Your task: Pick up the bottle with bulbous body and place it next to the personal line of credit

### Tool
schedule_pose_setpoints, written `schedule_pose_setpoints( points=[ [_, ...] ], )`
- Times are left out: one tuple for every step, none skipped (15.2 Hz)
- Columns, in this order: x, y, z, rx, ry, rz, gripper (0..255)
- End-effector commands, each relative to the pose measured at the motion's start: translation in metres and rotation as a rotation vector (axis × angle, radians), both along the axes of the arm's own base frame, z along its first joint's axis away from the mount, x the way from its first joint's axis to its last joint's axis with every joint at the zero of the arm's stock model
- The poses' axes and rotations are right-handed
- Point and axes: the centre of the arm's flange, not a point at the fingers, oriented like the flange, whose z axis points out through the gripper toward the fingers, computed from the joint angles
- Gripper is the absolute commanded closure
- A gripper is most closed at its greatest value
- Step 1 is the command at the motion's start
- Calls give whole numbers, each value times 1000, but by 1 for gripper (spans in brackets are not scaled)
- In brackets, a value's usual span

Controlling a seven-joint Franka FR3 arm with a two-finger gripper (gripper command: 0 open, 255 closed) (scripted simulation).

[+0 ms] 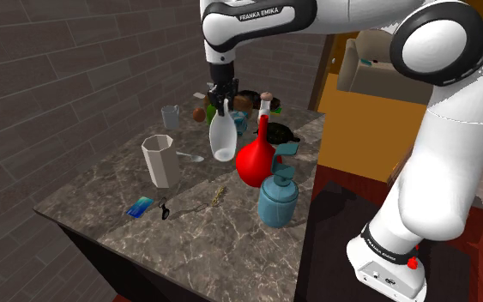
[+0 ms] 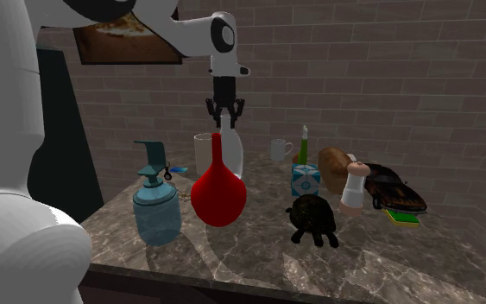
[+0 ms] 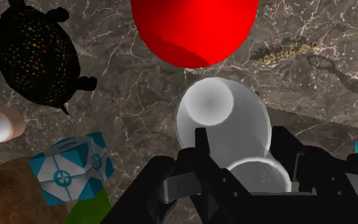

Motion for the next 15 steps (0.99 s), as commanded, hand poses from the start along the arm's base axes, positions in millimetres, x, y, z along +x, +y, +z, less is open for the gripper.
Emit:
schedule_pose_setpoints(
  points=[
    [-4, 24, 0, 0, -1, -2, 255],
    [-5, 37, 0, 0, -1, -2, 255],
    [-7, 50, 1, 0, -1, -2, 255],
    [-8, 63, 1, 0, -1, -2, 255],
    [-10, 76, 1, 0, -1, -2, 255],
    [-11, 89, 1, 0, -1, -2, 255],
    [-13, 103, 1, 0, -1, -2, 255],
    [-14, 116, 1, 0, -1, -2, 255],
    [-16, 129, 1, 0, -1, -2, 255],
    [-17, 142, 1, 0, -1, -2, 255],
    [-19, 155, 1, 0, -1, -2, 255],
    [-20, 168, 1, 0, -1, -2, 255],
    [-22, 181, 1, 0, -1, -2, 255],
    [-24, 200, 1, 0, -1, -2, 255],
    [-24, 200, -4, 0, -1, -2, 255]
  ],
)
